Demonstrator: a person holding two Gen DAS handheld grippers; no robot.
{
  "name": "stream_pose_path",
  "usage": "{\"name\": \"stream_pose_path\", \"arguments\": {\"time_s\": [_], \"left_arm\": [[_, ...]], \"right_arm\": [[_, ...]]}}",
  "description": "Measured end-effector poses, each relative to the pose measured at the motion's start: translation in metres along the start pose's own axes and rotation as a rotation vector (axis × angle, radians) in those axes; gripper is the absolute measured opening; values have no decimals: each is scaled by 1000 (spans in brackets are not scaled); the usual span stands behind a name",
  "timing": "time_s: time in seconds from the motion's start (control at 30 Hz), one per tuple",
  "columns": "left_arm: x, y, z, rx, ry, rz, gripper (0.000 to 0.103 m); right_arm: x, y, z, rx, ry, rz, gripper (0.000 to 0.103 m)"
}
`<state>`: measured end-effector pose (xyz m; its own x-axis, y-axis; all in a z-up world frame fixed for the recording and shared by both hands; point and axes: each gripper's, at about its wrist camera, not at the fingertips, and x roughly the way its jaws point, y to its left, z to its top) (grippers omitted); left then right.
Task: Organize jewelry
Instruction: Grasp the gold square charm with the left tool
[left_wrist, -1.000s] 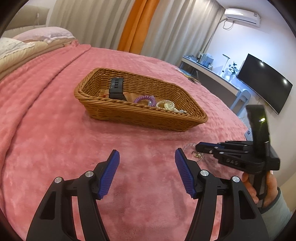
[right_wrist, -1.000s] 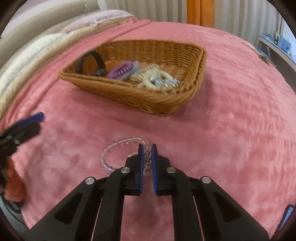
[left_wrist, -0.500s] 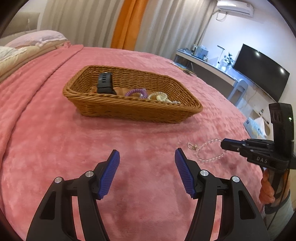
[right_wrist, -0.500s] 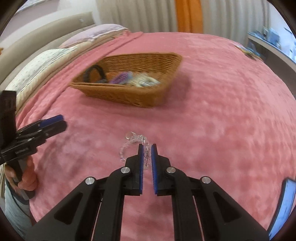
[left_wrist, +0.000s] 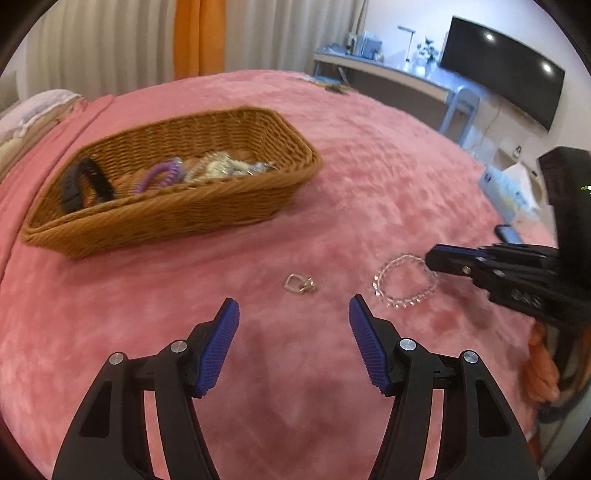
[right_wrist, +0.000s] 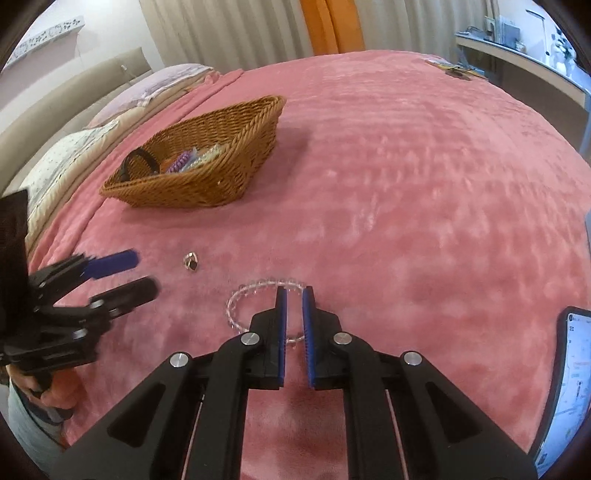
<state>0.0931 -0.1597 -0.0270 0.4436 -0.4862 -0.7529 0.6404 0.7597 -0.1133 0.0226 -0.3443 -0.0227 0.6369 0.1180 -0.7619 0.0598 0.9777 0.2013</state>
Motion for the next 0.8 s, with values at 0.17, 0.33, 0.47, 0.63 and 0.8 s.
{"name": "stream_pose_path", "arguments": {"time_s": [0.17,0.33,0.47,0.63,0.8], "left_arm": [[22,-3,5,-11,36,26,60],[29,-9,11,-4,37,40,59],[35,-15,12,15,31,71,41],[32,-13,11,13,23,57,19],[27,-10,7,0,0,38,19]], "right_arm": [[-4,-1,-4,-12,-6,2,7],[-12,-5,-5,-3,-47,-19,7],[-11,-5,-6,-7,-46,-25,8],[-7,-6,-6,11,-29,-9,8],[-17,-12,-8,90,-78,123,8]]}}
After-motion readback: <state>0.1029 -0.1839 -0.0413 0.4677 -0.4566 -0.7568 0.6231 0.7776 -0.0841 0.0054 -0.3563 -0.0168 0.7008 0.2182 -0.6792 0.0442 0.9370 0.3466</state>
